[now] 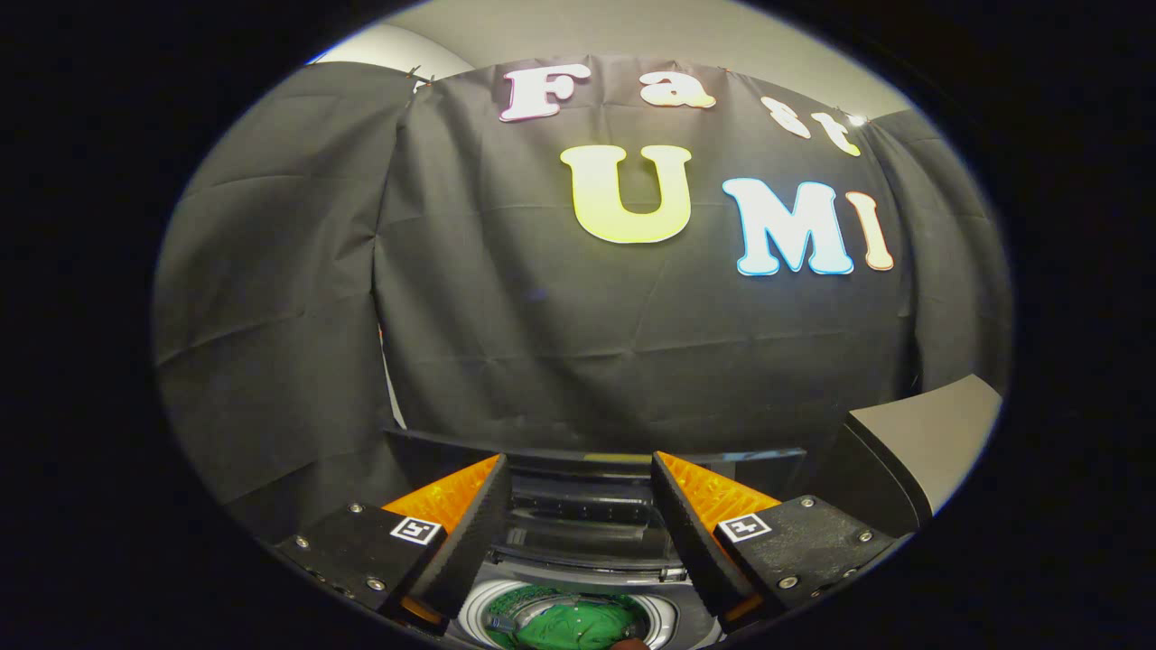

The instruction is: Put the clothes into the washing machine and then close the washing machine lid.

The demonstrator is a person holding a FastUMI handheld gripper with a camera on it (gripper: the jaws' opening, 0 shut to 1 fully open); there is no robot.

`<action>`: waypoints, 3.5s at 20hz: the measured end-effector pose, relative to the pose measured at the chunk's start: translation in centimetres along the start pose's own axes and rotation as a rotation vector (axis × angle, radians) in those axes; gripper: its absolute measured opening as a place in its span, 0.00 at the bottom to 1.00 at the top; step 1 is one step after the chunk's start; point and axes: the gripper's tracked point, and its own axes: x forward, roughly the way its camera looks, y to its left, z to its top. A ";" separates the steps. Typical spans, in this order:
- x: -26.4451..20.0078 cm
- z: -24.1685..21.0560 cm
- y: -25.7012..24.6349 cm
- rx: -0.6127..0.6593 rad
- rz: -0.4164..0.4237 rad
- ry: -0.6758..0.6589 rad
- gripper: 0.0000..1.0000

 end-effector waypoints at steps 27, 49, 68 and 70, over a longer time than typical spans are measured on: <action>8.0 -1.5 0.8 0.020 -0.098 0.191 0.96; 0.2 -2.8 2.9 -0.013 -0.042 -0.010 0.96; -5.6 -8.8 5.4 -0.057 0.017 0.021 0.95; -6.6 -10.0 6.1 -0.045 0.030 0.026 0.95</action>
